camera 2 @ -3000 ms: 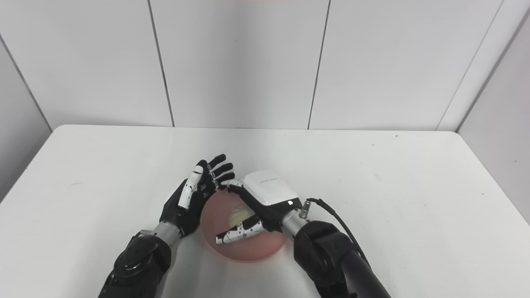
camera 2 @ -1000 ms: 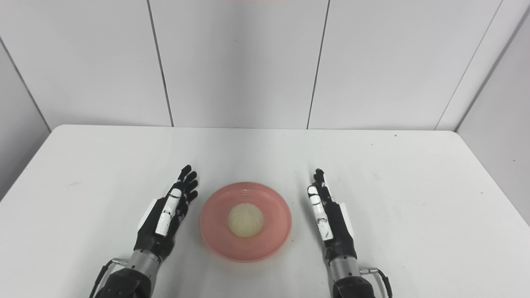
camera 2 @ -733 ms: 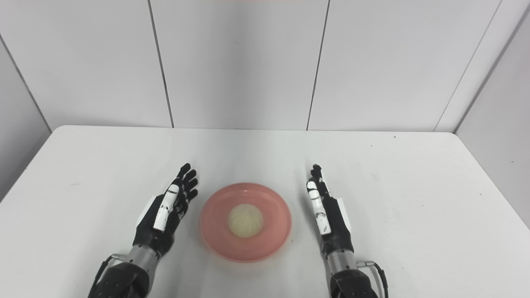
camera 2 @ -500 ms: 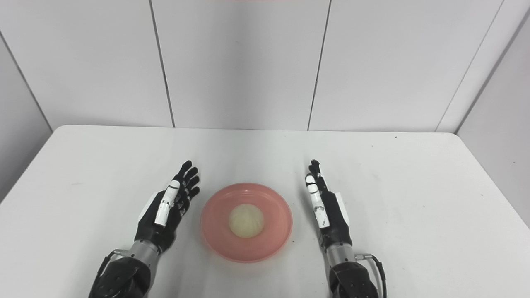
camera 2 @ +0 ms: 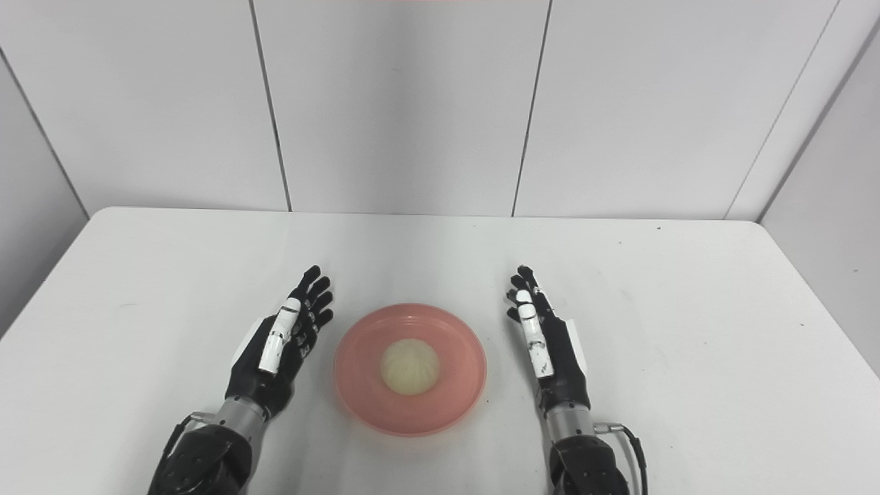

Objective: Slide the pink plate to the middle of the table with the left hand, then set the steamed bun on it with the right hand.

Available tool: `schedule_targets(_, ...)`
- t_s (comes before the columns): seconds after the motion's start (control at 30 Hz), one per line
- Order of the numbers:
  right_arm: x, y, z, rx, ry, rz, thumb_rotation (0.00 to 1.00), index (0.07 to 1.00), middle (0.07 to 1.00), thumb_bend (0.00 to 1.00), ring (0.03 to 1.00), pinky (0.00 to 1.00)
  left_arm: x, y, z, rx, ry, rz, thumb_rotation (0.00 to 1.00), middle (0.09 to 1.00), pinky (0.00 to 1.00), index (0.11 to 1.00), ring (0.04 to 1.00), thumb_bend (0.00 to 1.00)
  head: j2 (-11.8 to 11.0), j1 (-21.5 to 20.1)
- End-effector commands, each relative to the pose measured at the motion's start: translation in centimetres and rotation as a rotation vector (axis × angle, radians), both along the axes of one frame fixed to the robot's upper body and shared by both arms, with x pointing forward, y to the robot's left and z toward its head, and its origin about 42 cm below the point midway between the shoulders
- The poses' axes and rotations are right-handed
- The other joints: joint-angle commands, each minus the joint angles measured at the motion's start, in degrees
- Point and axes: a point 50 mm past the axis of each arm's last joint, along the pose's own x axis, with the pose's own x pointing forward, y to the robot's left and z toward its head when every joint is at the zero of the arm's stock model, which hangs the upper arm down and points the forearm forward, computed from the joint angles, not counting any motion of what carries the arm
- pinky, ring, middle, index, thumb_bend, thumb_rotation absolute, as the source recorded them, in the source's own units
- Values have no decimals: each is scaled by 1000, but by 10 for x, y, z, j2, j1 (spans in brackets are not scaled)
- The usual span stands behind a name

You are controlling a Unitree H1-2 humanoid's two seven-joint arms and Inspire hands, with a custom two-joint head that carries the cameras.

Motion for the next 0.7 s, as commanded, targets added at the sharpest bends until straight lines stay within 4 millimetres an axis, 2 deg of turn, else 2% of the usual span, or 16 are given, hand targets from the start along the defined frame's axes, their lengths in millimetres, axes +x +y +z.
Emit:
schedule_targets(0.0, -12, -2, -17, -10, 24, -9, 1000, 928, 918, 327, 895, 875, -8, 0, -28, 31, 135, 7, 1000, 1000, 1000, 1000, 1000, 341, -1, 1)
schedule_targets(0.67, -16, 2, -17, -25, 26, 6, 1000, 919, 908, 322, 887, 874, -13, 1, -29, 30, 144, 1, 1000, 1000, 1000, 1000, 1000, 341, -7, 2)
